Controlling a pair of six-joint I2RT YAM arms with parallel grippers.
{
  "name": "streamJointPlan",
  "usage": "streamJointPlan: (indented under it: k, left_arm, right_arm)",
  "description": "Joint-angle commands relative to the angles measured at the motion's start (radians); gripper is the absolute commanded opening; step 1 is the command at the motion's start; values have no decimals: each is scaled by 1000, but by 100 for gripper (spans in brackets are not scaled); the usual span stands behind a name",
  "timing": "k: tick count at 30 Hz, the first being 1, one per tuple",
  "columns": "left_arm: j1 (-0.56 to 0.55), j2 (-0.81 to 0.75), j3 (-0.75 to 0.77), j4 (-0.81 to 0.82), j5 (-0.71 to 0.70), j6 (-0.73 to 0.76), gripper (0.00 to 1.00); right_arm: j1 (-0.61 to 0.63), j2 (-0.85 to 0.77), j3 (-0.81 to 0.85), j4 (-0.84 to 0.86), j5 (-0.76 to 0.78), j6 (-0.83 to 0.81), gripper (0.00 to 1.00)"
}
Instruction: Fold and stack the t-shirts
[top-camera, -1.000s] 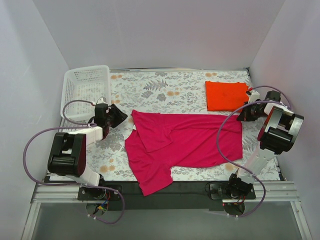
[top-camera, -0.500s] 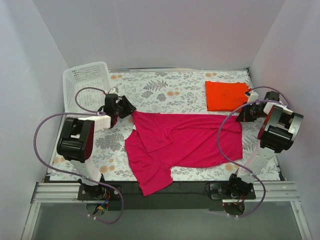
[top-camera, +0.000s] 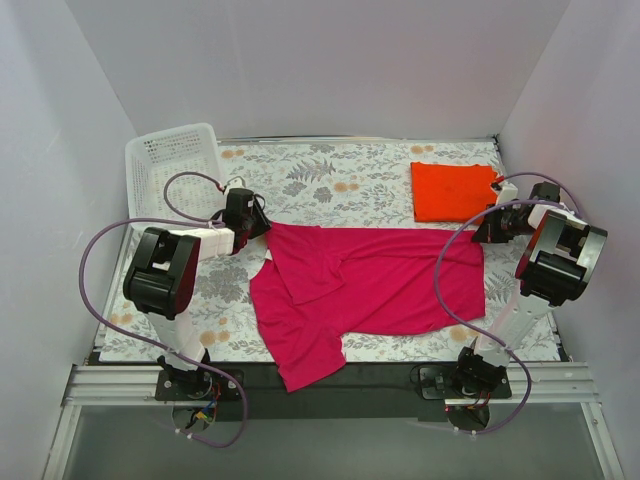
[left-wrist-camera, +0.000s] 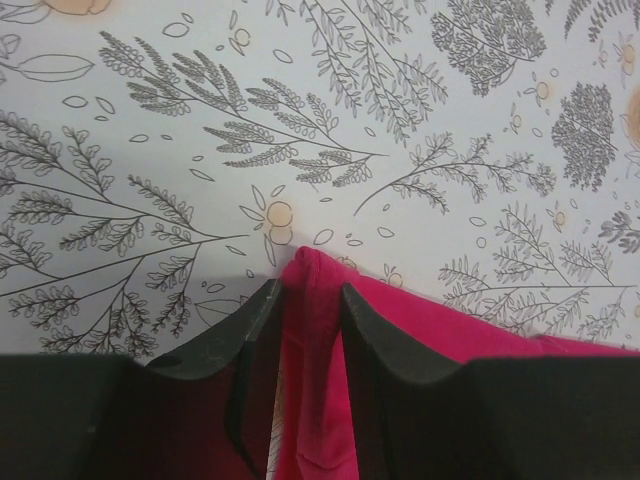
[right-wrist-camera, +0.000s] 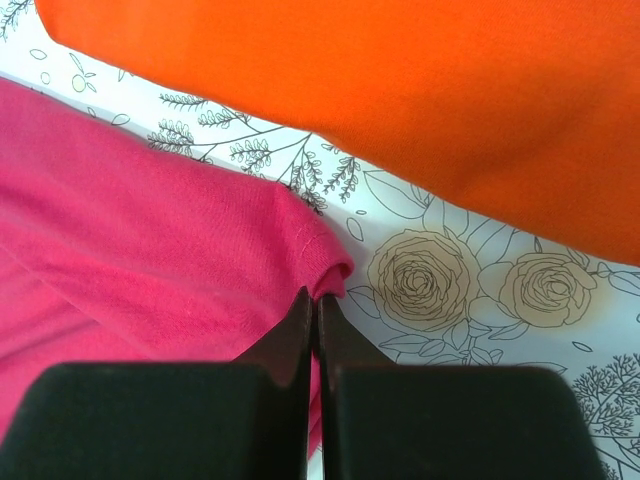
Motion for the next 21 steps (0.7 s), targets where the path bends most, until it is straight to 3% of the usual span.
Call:
streamJointPlan:
  k: [1, 12, 13, 14, 19, 21]
  left_arm:
    - [-1, -24, 24, -22, -80, 19, 28]
    - [-1, 2, 59, -33, -62, 22, 15]
    - [0, 4, 64, -33, -59, 22, 13]
    - [-1, 7, 72, -34, -56, 23, 0]
    - [0, -42, 61, -53, -80, -35, 0]
    - [-1, -76, 53, -112, -129, -123, 0]
  right_arm:
    - [-8, 5, 24, -14, -33, -19, 1]
    - [-9, 4, 24, -14, -36, -24, 1]
    - [-9, 2, 24, -14, -31, -24, 1]
    - [-9, 2, 26, -14, -30, -24, 1]
    - [-22, -21, 32, -6, 11, -26, 1]
    - [-35, -42, 31, 6, 24, -19, 1]
